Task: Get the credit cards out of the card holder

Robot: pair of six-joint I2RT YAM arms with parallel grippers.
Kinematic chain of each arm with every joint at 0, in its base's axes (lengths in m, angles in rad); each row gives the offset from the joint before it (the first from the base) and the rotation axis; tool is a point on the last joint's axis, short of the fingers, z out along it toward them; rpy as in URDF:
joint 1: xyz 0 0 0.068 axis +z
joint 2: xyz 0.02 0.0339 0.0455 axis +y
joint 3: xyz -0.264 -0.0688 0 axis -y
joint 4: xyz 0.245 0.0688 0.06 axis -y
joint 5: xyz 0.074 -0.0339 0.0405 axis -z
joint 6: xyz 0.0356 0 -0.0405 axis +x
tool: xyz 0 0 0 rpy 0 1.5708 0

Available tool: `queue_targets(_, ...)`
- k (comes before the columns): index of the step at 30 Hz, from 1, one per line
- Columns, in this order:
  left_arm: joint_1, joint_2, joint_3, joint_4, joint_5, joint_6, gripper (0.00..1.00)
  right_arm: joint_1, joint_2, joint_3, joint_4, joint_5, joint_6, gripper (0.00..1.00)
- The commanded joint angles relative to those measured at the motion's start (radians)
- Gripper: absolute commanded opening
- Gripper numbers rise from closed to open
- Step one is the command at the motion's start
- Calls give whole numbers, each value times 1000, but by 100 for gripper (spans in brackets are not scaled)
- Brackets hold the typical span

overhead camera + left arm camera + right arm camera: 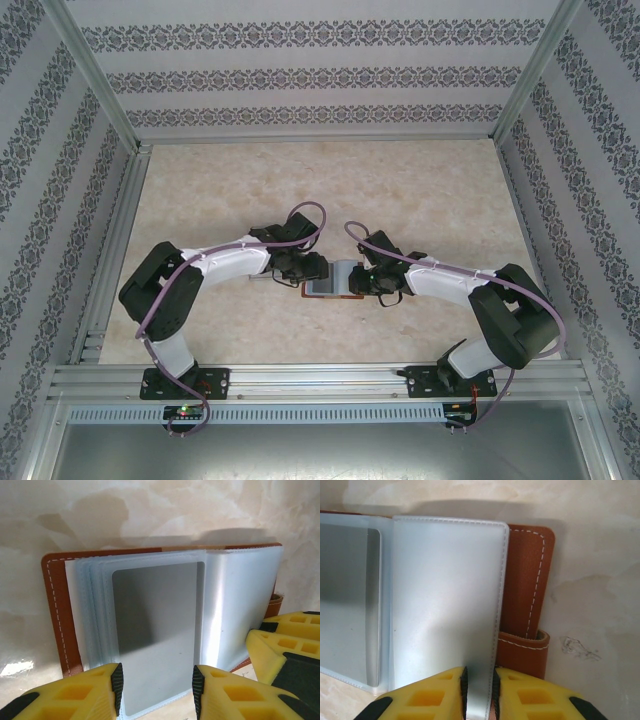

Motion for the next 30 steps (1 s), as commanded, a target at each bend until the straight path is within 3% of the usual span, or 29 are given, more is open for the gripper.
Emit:
queue_targets(1, -13, 40, 10, -26, 23, 4, 43, 0, 30, -6, -28, -1, 2, 25)
queue_targets(12, -15, 57, 14, -21, 35, 5, 43, 2, 29, -6, -25, -2, 3, 25)
queue_targets(20, -17, 64, 9, 90, 144, 2, 45, 6, 38, -1, -23, -4, 5, 25)
queue_targets(30, -17, 49, 14, 94, 146, 5, 45, 9, 36, -3, -23, -1, 6, 25)
